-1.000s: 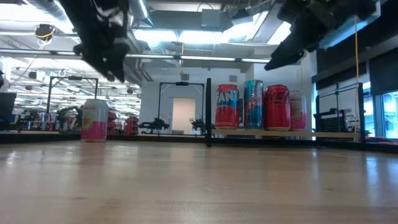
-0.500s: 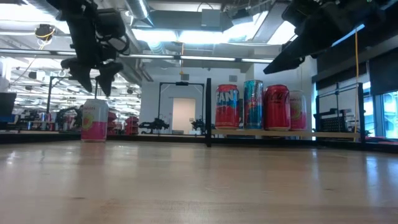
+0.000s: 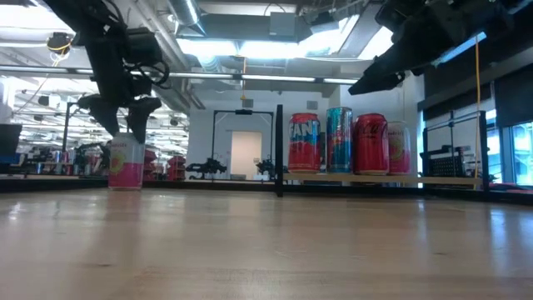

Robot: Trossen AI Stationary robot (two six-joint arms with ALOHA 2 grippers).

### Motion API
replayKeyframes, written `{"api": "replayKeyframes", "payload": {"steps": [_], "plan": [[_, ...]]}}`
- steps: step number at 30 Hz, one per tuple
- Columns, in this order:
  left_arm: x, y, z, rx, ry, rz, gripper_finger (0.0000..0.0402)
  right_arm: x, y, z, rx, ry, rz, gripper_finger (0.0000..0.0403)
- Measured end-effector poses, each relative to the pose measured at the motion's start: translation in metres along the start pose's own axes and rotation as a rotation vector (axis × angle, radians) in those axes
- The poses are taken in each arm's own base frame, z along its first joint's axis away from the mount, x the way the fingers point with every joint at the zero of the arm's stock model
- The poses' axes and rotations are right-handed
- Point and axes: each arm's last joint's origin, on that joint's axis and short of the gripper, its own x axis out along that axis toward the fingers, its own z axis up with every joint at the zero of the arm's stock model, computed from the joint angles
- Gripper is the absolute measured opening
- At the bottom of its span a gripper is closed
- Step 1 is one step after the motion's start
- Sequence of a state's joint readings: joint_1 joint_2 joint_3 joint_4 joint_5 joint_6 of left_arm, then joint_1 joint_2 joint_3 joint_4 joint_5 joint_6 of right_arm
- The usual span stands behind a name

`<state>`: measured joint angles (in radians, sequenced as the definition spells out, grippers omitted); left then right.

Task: Place canned beverage on shelf
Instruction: Put the pink soda can on the shelf aligned with the other pink soda can

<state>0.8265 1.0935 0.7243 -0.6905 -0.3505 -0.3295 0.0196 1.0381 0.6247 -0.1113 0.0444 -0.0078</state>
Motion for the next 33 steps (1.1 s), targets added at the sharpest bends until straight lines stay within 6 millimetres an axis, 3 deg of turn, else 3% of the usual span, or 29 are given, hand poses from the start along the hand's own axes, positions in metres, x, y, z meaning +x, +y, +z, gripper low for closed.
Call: {"api": "replayKeyframes", "payload": {"steps": [4, 12, 17, 23, 33], "plan": [[0.004, -0.001, -0.004, 0.003, 0.009, -0.013, 0.0302, 0.003, 0.0, -0.002, -0.001, 0.015, 0.0, 0.0388], [0.004, -0.012, -0.01, 0.048, -0.017, -0.045, 0.023, 0.013, 0.001, -0.004, 0.002, 0.038, 0.0, 0.0388], [-0.014, -0.043, -0.019, 0.154, -0.039, -0.17, 0.0214, 0.021, 0.002, -0.004, 0.093, 0.028, 0.02, 0.0388], [-0.051, -0.084, -0.031, 0.251, -0.078, -0.367, 0.0215, 0.025, 0.006, -0.009, 0.102, 0.069, 0.045, 0.0388], [-0.088, -0.158, -0.053, 0.434, -0.067, -0.505, 0.0215, 0.024, 0.021, -0.009, 0.065, 0.065, 0.06, 0.0388]]}}
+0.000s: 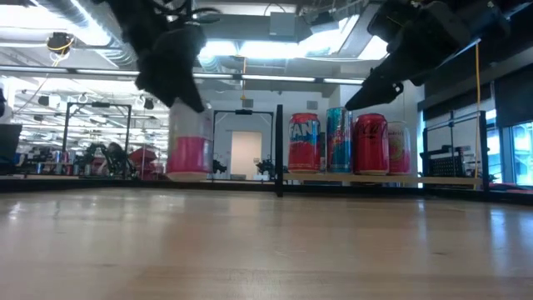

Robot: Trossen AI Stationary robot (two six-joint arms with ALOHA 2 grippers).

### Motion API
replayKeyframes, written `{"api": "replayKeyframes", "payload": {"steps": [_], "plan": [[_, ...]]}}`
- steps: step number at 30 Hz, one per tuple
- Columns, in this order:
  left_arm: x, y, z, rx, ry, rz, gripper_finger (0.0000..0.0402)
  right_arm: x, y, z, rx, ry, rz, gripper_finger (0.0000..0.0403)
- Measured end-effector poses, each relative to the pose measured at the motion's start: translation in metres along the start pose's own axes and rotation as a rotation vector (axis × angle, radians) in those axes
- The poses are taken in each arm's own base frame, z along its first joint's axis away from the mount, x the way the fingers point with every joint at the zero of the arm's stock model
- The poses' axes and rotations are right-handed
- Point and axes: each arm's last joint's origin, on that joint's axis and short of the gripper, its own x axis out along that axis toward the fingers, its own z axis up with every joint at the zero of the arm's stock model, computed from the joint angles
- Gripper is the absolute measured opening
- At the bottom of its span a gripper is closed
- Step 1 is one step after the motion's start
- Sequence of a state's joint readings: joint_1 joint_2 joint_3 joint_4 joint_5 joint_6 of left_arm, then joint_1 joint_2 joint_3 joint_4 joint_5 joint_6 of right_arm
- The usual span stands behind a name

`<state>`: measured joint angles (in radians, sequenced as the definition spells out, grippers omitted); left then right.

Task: Place canned beverage on shelf
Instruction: Put the pink soda can on the shelf aligned with the other pink soda can

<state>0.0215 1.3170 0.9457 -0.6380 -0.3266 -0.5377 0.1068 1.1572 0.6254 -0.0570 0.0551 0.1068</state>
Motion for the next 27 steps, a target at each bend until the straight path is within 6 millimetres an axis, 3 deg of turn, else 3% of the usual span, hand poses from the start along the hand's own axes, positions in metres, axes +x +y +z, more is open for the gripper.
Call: {"api": "replayKeyframes", "payload": {"steps": [7, 15, 20, 27], "plan": [[0.024, -0.053, 0.013, 0.126, 0.054, -0.035, 0.0215, 0.0, 0.0, -0.001, 0.001, 0.004, -0.016, 0.0388], [0.047, -0.092, 0.029, 0.242, 0.112, -0.146, 0.0215, 0.0, 0.0, -0.001, 0.004, 0.004, -0.016, 0.0388], [0.046, -0.105, 0.032, 0.286, 0.109, -0.175, 0.0215, 0.0, -0.001, -0.001, 0.02, 0.005, -0.016, 0.0388], [0.046, -0.105, 0.032, 0.289, 0.115, -0.176, 0.0216, 0.0, -0.001, -0.003, 0.022, 0.029, -0.02, 0.0388]]}}
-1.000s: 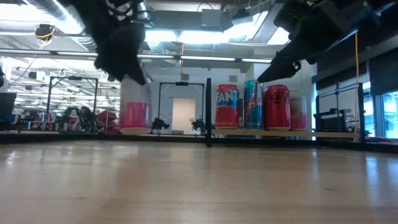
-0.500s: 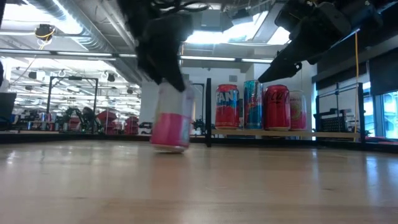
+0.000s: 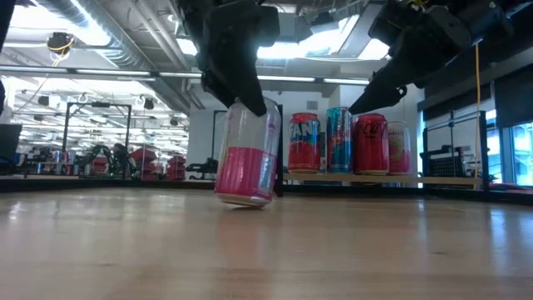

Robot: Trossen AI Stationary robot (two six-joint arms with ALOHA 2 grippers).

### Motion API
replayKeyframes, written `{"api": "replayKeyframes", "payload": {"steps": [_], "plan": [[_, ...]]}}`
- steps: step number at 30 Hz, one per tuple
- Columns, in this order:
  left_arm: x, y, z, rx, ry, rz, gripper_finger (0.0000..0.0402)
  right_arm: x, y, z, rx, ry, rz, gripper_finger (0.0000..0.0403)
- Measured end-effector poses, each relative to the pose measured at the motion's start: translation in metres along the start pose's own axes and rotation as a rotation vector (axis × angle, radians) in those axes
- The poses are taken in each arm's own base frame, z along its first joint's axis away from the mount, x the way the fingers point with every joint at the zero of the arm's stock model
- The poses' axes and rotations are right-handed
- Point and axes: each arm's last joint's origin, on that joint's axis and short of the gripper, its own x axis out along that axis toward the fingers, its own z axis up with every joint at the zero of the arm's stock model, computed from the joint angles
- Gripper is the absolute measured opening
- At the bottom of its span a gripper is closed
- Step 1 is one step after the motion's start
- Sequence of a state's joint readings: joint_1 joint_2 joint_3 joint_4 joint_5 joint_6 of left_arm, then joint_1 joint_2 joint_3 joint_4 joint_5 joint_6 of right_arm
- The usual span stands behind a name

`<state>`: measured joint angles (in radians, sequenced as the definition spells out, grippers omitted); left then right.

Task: Place canned beverage on shelf
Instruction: Put the pink soda can on the shelf aligned with the other pink soda can

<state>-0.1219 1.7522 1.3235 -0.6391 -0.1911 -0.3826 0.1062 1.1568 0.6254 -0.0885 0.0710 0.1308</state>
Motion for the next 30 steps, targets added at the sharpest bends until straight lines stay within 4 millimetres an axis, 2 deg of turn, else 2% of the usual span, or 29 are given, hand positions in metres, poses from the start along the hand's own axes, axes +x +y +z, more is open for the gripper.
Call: {"api": "replayKeyframes", "payload": {"steps": [8, 21, 30], "plan": [[0.009, -0.007, 0.001, 0.007, -0.027, 0.015, 0.0221, 0.0, 0.0, -0.001, 0.006, 0.014, -0.002, 0.0388], [0.007, -0.024, -0.007, 0.118, -0.044, 0.036, 0.0304, 0.0, 0.0, -0.002, 0.017, 0.016, -0.003, 0.0388], [-0.036, -0.015, 0.0, 0.124, -0.145, 0.044, 0.0306, 0.0, 0.0, -0.002, 0.017, 0.016, -0.002, 0.0388]]}}
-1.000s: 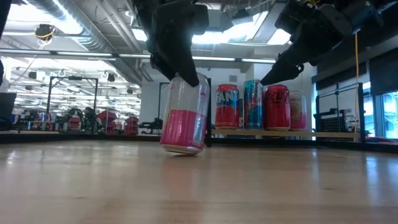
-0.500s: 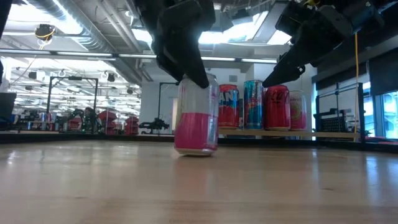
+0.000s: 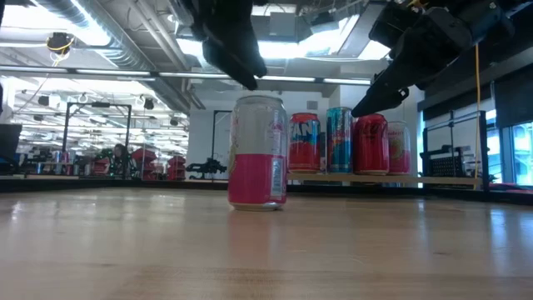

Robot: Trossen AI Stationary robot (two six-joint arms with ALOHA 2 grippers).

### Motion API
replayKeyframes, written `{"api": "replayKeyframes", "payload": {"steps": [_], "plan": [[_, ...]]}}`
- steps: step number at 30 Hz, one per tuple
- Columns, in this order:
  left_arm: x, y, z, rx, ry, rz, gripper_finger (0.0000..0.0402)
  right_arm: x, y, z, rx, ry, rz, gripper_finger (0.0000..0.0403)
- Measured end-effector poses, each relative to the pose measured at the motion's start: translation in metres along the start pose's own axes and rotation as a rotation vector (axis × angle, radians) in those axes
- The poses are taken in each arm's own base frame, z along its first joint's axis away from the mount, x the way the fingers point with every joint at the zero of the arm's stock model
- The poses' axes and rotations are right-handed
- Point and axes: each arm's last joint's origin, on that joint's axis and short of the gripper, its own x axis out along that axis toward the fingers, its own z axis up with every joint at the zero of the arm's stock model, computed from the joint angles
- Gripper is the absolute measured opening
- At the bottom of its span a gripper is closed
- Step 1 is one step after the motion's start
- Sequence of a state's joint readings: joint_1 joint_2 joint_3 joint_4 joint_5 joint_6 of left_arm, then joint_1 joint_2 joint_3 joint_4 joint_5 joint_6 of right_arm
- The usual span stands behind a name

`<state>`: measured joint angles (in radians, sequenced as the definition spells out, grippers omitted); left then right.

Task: Place canned beverage on shelf
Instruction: Put the pink soda can on the shelf aligned with the other pink soda can

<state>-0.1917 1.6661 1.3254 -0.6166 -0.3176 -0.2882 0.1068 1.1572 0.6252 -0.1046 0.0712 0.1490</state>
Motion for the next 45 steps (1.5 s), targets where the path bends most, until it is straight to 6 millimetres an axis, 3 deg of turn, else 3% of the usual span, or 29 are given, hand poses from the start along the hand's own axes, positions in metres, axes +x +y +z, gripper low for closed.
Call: {"api": "replayKeyframes", "payload": {"steps": [5, 14, 23, 32, 45], "plan": [[-0.006, 0.011, -0.003, 0.014, -0.01, 0.128, 0.0306, 0.006, 0.012, 0.003, -0.027, -0.051, 0.039, 0.0388], [0.031, 0.034, -0.059, -0.051, 0.114, 0.349, 0.0305, 0.055, 0.058, -0.01, -0.178, -0.126, 0.187, 0.0388], [0.061, 0.033, -0.089, -0.092, -0.075, 0.266, 0.0305, 0.079, 0.064, -0.015, -0.189, -0.206, 0.233, 0.0388], [0.067, 0.027, -0.094, -0.066, -0.218, 0.158, 0.0305, 0.081, 0.064, -0.014, -0.183, -0.238, 0.212, 0.0388], [0.067, 0.025, -0.093, -0.058, -0.24, 0.107, 0.0305, 0.093, 0.066, -0.017, -0.192, -0.244, 0.231, 0.0388]]}}
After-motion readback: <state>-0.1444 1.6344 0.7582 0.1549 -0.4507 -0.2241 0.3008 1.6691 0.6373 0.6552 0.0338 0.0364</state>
